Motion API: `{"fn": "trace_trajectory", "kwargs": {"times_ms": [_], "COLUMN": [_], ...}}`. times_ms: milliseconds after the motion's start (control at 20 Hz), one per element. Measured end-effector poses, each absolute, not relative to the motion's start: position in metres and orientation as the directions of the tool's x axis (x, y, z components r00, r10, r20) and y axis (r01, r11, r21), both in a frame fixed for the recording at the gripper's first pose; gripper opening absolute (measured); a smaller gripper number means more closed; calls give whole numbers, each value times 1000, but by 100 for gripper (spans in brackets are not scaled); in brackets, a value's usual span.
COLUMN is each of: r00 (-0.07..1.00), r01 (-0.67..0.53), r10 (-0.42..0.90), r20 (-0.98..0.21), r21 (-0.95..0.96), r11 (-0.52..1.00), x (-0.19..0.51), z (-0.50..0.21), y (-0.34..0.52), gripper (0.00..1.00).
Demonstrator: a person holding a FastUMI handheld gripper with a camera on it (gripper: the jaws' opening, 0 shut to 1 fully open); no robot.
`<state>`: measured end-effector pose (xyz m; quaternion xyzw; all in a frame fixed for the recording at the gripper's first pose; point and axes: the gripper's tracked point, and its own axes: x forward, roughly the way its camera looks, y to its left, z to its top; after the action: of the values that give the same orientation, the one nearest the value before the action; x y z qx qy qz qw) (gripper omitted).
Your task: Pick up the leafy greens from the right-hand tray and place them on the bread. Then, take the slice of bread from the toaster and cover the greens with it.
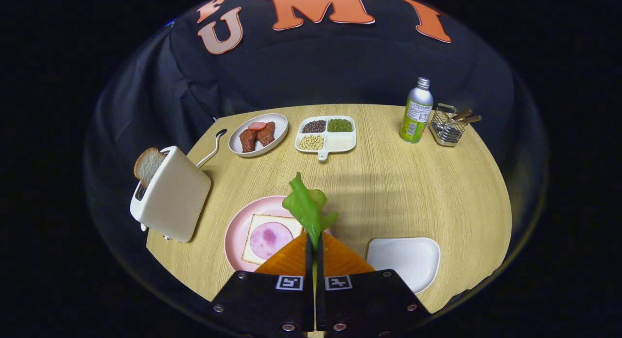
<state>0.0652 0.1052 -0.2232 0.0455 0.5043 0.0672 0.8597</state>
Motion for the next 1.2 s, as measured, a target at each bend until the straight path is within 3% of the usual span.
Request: {"fn": "trace_trajectory", "kwargs": {"times_ms": [650,950,1200], "r00": [352,335,393], "r01": [-157,-180,-165], "r10": [179,167,186], "r20": [-919,-927,-901], "r21": [131,111,130], "r11": [979,977,978], "x": [53,48,62], "z": [-283,-288,-260], "y": [196,204,205], "gripper": [5,25,54]}}
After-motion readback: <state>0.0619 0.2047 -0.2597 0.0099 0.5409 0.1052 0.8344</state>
